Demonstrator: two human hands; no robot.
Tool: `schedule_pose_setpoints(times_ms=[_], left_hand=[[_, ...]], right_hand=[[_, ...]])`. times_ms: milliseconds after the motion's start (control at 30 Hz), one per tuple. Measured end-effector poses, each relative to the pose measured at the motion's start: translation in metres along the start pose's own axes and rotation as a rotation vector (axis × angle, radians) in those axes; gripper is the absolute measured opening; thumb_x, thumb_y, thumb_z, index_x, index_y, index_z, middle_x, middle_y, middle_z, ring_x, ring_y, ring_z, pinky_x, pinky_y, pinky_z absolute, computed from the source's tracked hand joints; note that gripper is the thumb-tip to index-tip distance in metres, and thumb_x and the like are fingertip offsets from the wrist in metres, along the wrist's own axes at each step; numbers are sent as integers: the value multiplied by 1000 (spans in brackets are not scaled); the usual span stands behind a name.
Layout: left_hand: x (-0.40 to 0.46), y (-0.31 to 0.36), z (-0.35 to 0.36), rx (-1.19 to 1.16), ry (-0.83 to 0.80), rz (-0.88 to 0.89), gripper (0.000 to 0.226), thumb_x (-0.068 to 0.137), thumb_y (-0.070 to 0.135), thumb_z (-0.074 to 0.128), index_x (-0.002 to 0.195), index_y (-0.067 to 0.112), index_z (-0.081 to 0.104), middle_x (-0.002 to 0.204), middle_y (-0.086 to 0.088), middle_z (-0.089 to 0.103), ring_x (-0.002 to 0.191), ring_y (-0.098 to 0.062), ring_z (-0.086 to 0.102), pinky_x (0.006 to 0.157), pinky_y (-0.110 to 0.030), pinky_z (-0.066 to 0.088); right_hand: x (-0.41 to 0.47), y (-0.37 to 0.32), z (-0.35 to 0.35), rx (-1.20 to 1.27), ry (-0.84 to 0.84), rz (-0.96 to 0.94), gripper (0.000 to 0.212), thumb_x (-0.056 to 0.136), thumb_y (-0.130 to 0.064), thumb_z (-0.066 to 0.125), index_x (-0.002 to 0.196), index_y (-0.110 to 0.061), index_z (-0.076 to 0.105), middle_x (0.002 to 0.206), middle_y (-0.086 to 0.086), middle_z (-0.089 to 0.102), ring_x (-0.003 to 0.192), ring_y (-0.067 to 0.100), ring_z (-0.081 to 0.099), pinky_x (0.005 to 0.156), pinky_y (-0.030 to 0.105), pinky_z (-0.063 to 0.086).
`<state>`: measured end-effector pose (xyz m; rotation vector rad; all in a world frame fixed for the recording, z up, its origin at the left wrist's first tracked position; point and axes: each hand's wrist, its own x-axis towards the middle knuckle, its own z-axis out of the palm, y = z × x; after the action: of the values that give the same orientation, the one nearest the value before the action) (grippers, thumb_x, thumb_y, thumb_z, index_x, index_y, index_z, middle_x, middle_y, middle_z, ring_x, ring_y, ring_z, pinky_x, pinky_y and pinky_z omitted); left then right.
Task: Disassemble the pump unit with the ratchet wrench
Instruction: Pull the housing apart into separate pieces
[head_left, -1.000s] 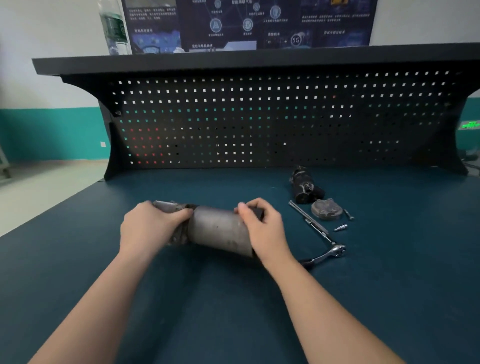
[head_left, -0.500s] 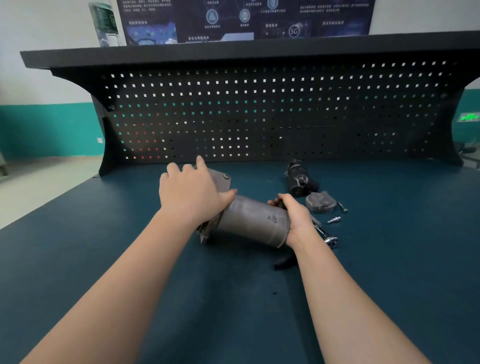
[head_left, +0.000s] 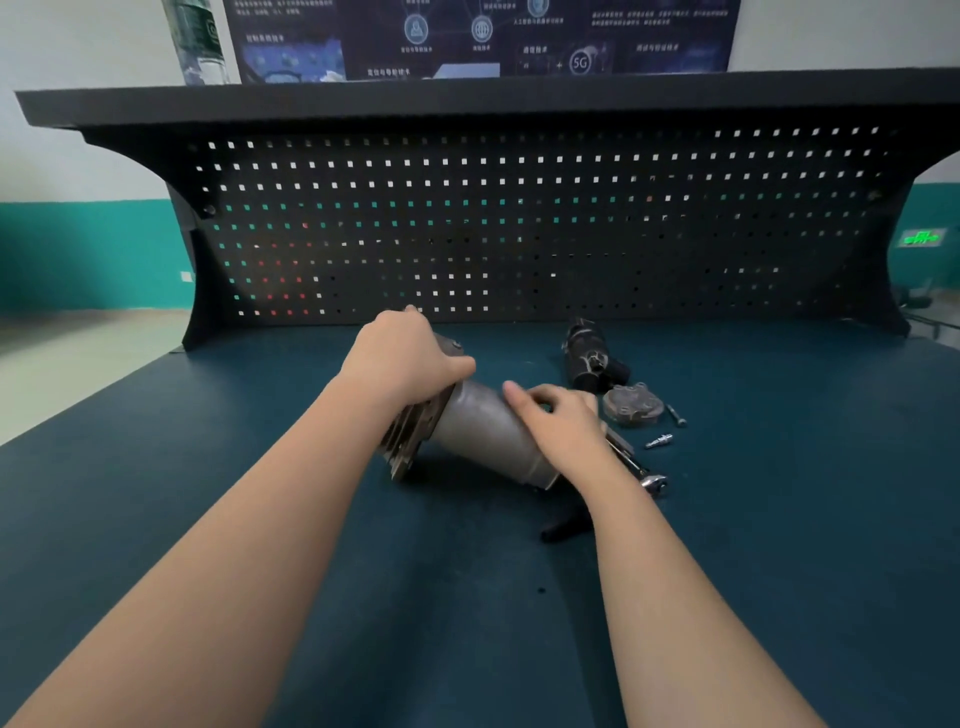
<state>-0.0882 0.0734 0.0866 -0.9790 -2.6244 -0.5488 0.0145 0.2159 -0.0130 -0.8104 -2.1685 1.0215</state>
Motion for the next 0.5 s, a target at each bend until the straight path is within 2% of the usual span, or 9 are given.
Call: schedule_pose_setpoints(times_ms=[67,133,233,333,400,467,500], left_hand=[[6,4,-3,-4,-32,6,42,74,50,64,75,10,52,70,0,50,60,-14,47,45,-25,29],[9,7,-5,-5,-48,13,41,73,49,64,65,11,51,65,-1,53,57,-14,49,44,-25,30],[3,9,-8,36,-27,14,42,72,49,64,61,11,50,62,-1,52,55,-15,49,43,-24,30],[-10,6,-6,96,50,49,43,72,48,64,58,10,48,58,-1,50,54,-17,49,43,-23,27],[-18,3,-2,118,89,56,49,76,53,61,73,5,54,71,-2,53,72,-25,58,50,-26,32],[-22,1,1,125,83,23,66,81,65,53,104,3,54,100,-12,54,96,-35,58,63,-31,36],[-23,0,2,115,77,15,71,82,69,48,113,4,52,115,-16,51,102,-38,56,67,-34,38]], right_hand=[[-2,-1,-1,-139,-84,-28,78,60,-90,38,108,-35,67,120,-5,56,127,16,35,107,46,30],[1,-3,-7,-121,-147,-29,92,50,-93,42,115,-32,65,120,-6,57,126,19,42,105,49,36],[5,-2,-12,-22,-228,-44,93,45,-90,57,113,-27,66,114,-6,63,111,15,57,96,40,47],[5,3,-10,-42,-234,-114,88,46,-89,59,110,-29,67,108,-12,60,109,10,55,94,33,46],[6,6,-9,-64,-222,-147,86,47,-90,56,108,-31,67,105,-14,58,111,10,51,96,33,42],[6,6,-9,-53,-227,-149,86,46,-92,55,107,-32,66,106,-11,58,111,11,51,97,35,43],[6,7,-9,-40,-229,-148,85,47,-93,55,106,-32,66,107,-11,58,110,12,52,97,35,43]])
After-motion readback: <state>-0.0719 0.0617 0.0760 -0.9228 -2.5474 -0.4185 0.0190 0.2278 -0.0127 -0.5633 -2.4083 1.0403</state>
